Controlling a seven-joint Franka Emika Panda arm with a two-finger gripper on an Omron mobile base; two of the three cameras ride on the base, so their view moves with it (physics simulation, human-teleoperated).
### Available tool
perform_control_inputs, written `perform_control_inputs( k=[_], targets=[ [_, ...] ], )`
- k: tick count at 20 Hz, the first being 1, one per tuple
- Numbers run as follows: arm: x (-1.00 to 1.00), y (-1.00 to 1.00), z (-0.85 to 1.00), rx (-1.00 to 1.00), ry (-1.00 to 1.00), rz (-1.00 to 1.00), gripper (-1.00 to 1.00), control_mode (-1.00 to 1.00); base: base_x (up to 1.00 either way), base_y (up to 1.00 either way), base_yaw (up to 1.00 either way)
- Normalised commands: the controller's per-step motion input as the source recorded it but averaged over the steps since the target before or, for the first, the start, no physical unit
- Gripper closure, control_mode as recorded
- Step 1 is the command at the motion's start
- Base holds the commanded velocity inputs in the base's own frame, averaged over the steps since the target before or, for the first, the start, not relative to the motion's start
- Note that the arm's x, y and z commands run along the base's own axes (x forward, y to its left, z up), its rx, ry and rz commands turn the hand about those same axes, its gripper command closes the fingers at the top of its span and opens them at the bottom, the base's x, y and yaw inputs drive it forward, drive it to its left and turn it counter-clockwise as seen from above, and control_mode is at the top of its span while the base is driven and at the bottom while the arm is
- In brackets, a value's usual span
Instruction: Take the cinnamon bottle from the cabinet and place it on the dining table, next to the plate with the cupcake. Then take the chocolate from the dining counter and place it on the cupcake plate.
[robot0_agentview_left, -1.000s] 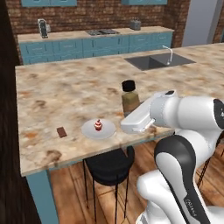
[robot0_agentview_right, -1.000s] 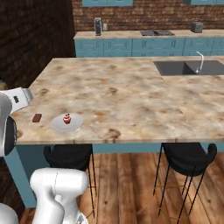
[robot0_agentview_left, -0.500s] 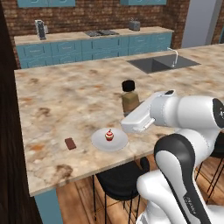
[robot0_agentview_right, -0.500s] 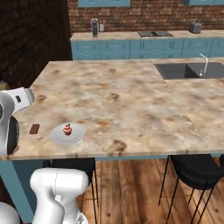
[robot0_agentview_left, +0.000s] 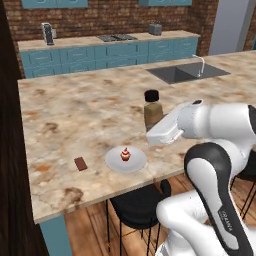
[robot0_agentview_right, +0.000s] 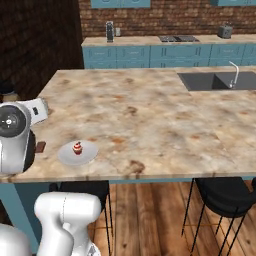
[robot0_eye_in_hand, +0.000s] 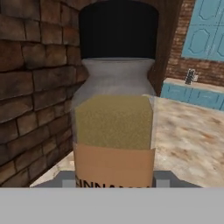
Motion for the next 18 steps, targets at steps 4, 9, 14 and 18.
perform_control_inputs(
  k=[4, 9, 14, 18],
  targets=[
    [0.61, -0.91, -0.33, 0.02, 0.14, 0.33, 1.00, -1.00, 0.00, 0.00, 0.00],
    [0.55, -0.95, -0.46, 0.02, 0.12, 0.33, 1.00, -1.00, 0.00, 0.00, 0.00],
    [0.47, -0.89, -0.50, 0.06, 0.00, 0.31, 1.00, -1.00, 0.00, 0.00, 0.00],
    [0.63, -0.46, -0.78, 0.00, 0.00, 0.27, 1.00, -1.00, 0.00, 0.00, 0.00]
  ],
)
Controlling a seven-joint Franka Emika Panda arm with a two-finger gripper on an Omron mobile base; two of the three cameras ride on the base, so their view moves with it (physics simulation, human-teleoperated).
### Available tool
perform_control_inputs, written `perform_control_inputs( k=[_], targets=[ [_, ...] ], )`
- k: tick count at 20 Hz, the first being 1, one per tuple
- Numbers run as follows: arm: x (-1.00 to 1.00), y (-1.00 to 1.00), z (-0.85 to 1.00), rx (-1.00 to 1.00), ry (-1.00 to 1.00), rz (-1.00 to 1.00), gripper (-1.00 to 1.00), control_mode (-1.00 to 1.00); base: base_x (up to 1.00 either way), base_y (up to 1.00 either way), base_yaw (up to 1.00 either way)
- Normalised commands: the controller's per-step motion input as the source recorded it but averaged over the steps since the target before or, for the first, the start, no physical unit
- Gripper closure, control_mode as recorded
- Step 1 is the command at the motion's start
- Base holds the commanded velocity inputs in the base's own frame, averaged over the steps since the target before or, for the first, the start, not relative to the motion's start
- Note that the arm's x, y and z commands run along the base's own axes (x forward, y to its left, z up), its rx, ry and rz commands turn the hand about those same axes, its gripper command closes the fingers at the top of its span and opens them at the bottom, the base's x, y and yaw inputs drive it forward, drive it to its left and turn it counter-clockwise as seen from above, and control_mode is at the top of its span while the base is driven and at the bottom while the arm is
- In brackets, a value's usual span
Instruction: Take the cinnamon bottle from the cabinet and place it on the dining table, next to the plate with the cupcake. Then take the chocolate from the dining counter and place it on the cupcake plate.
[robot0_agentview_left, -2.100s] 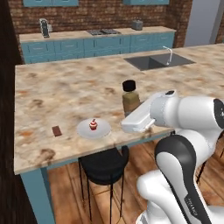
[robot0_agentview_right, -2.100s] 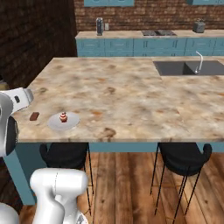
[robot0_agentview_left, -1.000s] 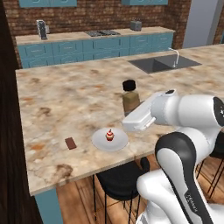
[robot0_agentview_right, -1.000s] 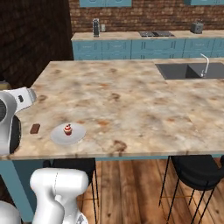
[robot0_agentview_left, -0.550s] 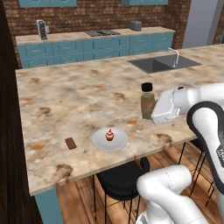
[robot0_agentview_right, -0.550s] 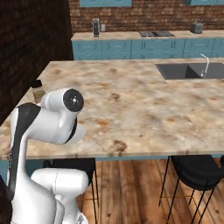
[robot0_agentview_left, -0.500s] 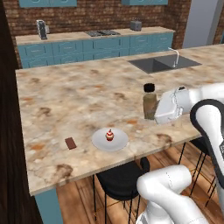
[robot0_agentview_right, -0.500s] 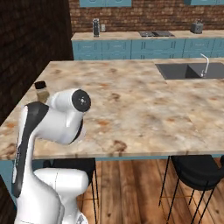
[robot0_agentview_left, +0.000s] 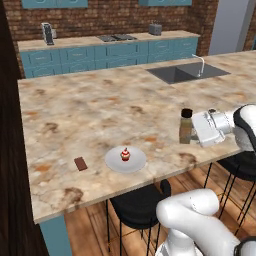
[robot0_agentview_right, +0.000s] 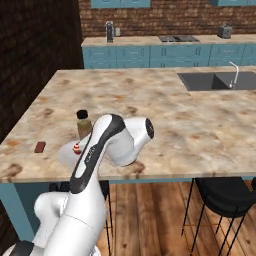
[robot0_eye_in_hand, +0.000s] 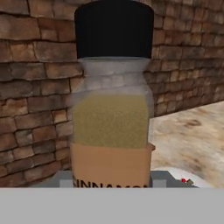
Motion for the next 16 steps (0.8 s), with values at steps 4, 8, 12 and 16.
perform_control_inputs(
  k=[4, 8, 12, 16],
  targets=[
    [0.73, -0.09, -0.67, 0.03, 0.00, 0.18, 1.00, -1.00, 0.00, 0.00, 0.00],
    [0.90, 0.02, -0.62, 0.02, 0.03, 0.04, 1.00, -1.00, 0.00, 0.00, 0.00],
    [0.80, 0.06, -0.67, 0.02, 0.01, 0.00, 1.00, -1.00, 0.00, 0.00, 0.00],
    [0.65, 0.24, -0.81, 0.00, 0.02, 0.00, 1.00, -1.00, 0.00, 0.00, 0.00]
  ],
)
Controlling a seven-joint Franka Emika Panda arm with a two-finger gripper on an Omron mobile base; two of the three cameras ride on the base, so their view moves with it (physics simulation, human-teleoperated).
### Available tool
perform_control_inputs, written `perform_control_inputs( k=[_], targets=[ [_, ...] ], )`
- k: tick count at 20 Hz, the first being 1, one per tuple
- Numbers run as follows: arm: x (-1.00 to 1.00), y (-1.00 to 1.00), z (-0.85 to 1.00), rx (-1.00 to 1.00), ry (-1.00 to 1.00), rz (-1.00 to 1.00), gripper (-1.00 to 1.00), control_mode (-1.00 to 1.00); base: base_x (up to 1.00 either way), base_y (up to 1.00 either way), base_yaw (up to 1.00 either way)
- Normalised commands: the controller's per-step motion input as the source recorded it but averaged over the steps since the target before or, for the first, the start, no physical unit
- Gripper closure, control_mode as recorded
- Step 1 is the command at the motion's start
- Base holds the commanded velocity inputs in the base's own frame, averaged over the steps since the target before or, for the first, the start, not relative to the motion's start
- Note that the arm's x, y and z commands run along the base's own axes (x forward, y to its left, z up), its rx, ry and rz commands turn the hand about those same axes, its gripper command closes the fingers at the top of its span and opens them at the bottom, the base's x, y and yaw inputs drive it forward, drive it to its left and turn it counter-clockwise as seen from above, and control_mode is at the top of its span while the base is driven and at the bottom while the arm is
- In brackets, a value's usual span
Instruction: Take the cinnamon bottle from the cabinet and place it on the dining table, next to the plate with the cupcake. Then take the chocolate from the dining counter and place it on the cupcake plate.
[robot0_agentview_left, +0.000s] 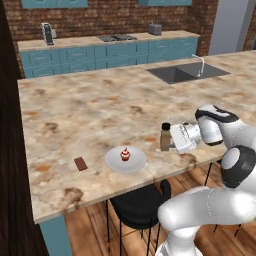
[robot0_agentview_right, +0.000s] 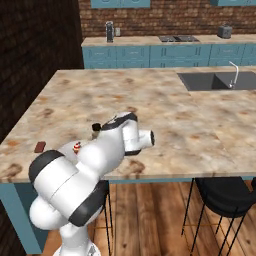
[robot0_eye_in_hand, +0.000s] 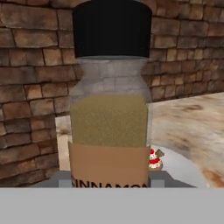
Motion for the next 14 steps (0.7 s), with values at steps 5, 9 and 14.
perform_control_inputs(
  k=[5, 9, 14],
  targets=[
    [0.39, 0.12, -0.69, 0.00, 0.00, 0.00, 1.00, -1.00, 0.00, 0.00, 0.00],
    [0.10, 0.00, -0.52, 0.00, 0.00, 0.01, 1.00, -1.00, 0.00, 0.00, 0.00],
    [0.36, 0.03, -0.39, 0.00, 0.01, 0.00, 1.00, -1.00, 0.00, 0.00, 0.00]
  ],
)
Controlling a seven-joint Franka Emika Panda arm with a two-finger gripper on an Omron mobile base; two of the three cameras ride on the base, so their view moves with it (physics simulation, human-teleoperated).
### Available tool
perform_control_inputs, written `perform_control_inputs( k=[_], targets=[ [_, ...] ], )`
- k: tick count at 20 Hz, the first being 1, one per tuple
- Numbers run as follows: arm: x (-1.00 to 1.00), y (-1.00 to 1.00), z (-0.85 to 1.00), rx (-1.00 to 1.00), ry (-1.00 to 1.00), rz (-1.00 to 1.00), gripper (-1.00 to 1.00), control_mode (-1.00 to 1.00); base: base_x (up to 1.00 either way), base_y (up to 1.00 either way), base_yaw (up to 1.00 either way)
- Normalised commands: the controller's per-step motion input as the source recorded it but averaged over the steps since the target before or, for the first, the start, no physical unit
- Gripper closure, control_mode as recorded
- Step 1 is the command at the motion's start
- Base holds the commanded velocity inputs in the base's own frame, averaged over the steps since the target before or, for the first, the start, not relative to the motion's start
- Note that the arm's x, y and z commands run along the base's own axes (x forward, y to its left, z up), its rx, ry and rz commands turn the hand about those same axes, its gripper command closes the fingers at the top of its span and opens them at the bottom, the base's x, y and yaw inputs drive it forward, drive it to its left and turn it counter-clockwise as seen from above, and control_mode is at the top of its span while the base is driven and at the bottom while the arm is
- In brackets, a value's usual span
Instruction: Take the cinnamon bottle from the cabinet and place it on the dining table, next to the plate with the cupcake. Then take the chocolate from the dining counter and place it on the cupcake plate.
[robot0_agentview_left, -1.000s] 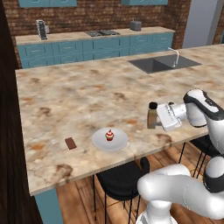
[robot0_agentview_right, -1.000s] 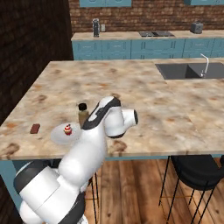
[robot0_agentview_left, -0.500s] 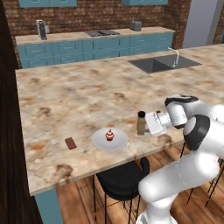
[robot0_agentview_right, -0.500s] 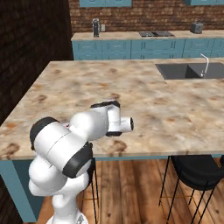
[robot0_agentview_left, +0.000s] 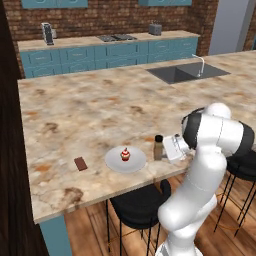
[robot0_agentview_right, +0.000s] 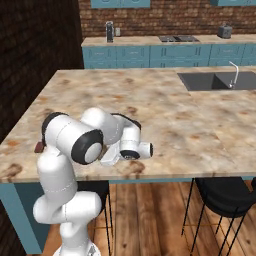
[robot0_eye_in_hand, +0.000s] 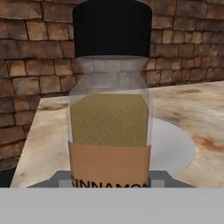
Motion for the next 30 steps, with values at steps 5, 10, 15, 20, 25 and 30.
perform_control_inputs(
  k=[5, 10, 15, 20, 25, 30],
  targets=[
    [0.36, 0.00, -0.28, 0.00, 0.00, 0.00, -1.00, -1.00, 0.00, 0.00, 0.00],
    [0.24, 0.00, -0.10, 0.00, 0.02, 0.00, -1.00, -1.00, 0.00, 0.00, 0.00],
    [0.08, 0.14, 0.22, 0.00, 0.09, 0.00, -1.00, -1.00, 0.00, 0.00, 0.00],
    [-0.10, 0.11, 0.70, 0.00, 0.05, 0.00, -1.00, -1.00, 0.00, 0.00, 0.00],
    [-0.37, 0.02, 1.00, -0.01, 0.00, 0.00, -1.00, -1.00, 0.00, 0.00, 0.00],
    [-0.40, 0.16, 1.00, -0.07, 0.00, 0.00, -1.00, -1.00, 0.00, 0.00, 0.00]
  ],
)
